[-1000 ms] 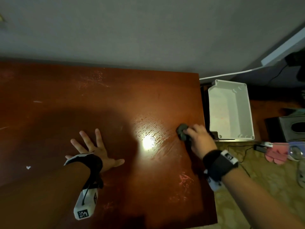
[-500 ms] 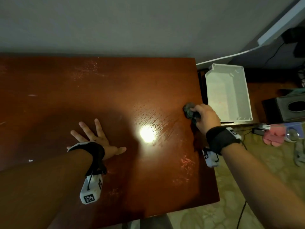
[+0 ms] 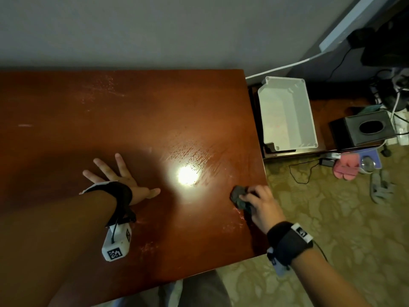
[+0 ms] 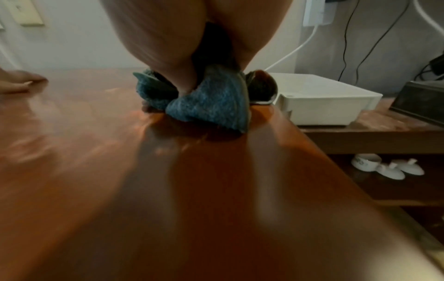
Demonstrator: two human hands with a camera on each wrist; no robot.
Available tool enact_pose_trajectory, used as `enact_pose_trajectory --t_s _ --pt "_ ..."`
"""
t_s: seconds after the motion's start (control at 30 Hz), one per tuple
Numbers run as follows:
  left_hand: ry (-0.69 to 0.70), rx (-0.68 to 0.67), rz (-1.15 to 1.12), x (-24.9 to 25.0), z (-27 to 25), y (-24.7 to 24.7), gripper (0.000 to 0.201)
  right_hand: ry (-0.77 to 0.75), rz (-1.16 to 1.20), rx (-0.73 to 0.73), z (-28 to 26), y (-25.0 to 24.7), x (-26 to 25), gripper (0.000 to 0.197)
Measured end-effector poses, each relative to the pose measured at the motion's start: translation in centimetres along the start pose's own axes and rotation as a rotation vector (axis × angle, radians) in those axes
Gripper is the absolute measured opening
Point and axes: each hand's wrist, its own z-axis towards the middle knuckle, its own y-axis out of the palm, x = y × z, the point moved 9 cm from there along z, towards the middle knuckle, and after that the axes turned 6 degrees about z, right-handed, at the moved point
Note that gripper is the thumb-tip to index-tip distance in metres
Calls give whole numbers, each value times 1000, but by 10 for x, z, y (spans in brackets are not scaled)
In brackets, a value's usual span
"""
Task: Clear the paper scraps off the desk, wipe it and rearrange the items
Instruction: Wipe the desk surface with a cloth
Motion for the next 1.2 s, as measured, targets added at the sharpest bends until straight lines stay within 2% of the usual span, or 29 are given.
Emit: enact_pose_trajectory --t_s 0.3,0.4,0.57,0.7,0.8,0.87,1.0,1.2 --pt "13 0 15 0 -2 0 150 148 -12 101 135 -43 17 41" --pt "4 1 18 -2 -1 0 151 159 26 117 154 -47 21 39" --pt "21 29 14 0 -4 0 149 132 51 130 107 -31 7 40" --pt "32 58 -20 -1 -6 2 148 120 37 -13 32 -1 -13 40" --pt "42 69 -3 0 -6 3 149 46 42 -63 -30 23 -26 42" --pt "46 72 -10 -1 -5 3 150 25 58 -60 -52 31 -30 48" --pt "47 68 -21 -3 -4 3 150 68 68 -37 -36 25 -28 47" --pt "34 73 -10 -3 -7 2 147 213 110 60 54 -8 -13 34"
